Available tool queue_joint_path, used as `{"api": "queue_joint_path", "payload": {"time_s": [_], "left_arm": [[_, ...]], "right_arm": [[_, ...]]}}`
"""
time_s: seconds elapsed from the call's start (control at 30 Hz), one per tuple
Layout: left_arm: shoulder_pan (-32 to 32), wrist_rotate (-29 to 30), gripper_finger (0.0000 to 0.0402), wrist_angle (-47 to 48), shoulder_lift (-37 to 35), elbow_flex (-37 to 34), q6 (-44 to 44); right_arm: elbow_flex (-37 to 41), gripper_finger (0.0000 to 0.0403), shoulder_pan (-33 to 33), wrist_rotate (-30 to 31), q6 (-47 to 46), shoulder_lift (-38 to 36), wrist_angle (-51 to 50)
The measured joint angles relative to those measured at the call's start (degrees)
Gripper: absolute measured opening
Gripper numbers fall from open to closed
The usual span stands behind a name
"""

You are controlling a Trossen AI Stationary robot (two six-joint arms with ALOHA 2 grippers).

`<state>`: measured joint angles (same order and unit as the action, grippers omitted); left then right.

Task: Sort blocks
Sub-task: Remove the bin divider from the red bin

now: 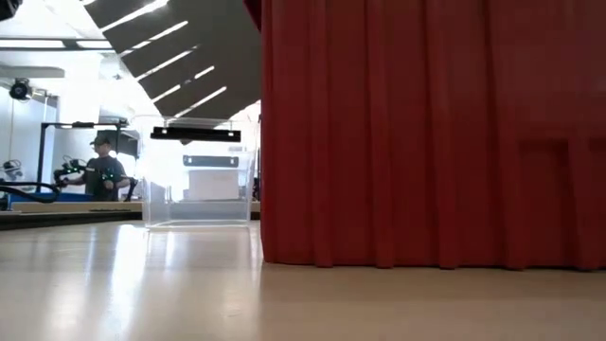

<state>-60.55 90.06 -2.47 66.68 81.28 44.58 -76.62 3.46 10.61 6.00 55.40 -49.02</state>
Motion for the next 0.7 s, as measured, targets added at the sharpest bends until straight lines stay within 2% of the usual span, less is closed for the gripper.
{"api": "queue_joint_path", "payload": {"time_s": [0.3, 0.47, 0.7], "left_arm": [[0.76, 0.0, 0.0, 0.66, 2.99, 4.22, 2.44], [0.7, -0.02, 0.0, 0.67, 3.88, 5.73, 0.93], [-5.53, -0.17, 0.0, -0.2, 6.25, 7.68, -0.33]], "right_arm": [[0.68, 0.0185, -0.02, -0.02, 0.0, 0.0, -0.04], [1.24, 0.0185, -0.02, 0.0, 0.0, 0.0, -0.05], [1.29, 0.0185, -0.04, 0.0, 0.03, 0.0, -0.04]]}}
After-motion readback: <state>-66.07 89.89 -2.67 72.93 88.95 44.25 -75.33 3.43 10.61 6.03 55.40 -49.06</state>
